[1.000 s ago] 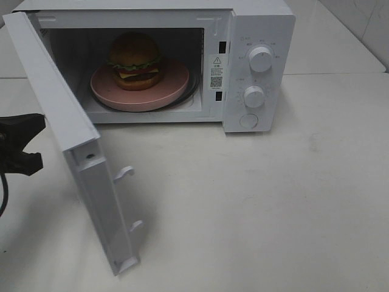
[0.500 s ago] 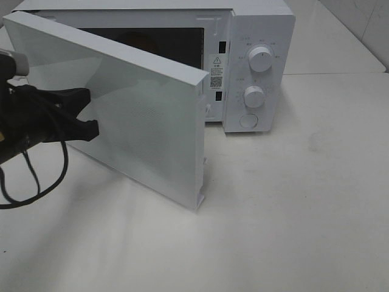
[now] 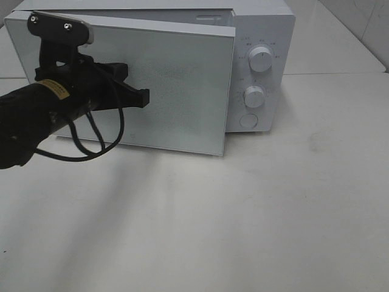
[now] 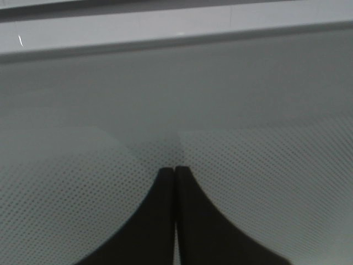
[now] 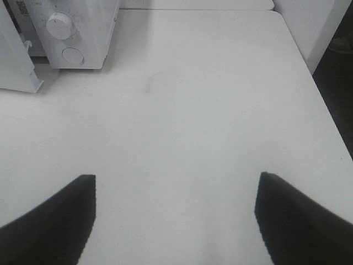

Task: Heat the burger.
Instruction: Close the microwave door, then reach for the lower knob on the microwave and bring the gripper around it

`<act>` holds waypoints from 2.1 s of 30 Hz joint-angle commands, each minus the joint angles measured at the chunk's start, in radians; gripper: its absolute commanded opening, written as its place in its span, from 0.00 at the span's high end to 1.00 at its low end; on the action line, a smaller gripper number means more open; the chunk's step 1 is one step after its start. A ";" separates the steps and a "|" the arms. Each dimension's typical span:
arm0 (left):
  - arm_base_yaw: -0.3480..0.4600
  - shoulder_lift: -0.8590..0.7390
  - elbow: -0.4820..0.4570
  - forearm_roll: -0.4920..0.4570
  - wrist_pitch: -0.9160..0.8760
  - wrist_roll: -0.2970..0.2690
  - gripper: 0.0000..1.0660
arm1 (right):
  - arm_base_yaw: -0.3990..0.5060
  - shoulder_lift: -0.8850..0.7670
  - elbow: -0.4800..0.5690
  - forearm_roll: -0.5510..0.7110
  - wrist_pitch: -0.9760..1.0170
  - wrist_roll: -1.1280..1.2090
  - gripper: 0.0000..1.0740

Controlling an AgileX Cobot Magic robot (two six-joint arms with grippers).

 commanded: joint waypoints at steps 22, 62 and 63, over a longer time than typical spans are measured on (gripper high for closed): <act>-0.065 0.181 -0.353 -0.234 0.132 0.176 1.00 | -0.006 -0.027 -0.001 0.002 -0.007 -0.010 0.29; -0.118 -0.046 -0.308 -0.253 1.126 0.234 0.08 | -0.006 -0.027 -0.001 0.002 -0.007 -0.010 0.29; -0.118 -0.051 -0.308 -0.237 1.162 0.234 0.08 | -0.006 -0.027 -0.001 0.002 -0.007 -0.010 0.29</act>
